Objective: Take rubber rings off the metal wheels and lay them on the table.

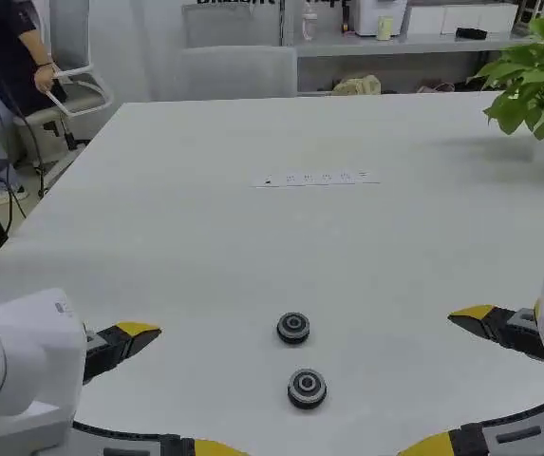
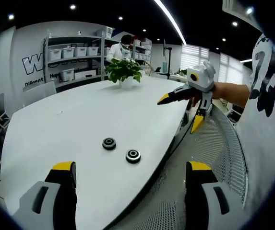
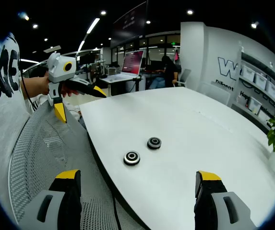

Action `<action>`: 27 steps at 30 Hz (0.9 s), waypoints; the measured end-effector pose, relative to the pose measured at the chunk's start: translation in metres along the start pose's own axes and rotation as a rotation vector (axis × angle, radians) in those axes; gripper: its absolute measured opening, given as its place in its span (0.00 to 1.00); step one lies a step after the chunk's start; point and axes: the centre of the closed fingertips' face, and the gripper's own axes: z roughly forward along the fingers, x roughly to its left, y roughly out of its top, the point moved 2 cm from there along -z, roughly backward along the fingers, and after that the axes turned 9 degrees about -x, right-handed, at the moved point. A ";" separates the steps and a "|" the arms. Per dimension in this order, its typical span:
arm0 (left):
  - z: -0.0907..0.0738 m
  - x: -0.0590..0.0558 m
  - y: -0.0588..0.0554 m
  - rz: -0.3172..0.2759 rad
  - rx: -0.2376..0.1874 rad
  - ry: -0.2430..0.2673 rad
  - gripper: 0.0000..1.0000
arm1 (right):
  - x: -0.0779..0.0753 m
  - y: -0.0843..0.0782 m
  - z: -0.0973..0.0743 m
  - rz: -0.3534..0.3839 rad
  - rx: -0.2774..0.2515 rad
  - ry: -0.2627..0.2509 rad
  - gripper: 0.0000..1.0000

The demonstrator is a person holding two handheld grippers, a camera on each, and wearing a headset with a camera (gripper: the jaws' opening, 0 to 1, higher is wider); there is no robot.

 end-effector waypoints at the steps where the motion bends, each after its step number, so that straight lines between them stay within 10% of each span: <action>1: -0.001 0.000 -0.001 -0.001 0.002 0.001 0.92 | 0.000 -0.001 0.000 0.002 0.002 0.001 0.99; 27: 0.004 0.010 0.004 0.000 -0.006 0.012 0.91 | -0.012 0.001 0.004 -0.013 0.010 -0.004 0.99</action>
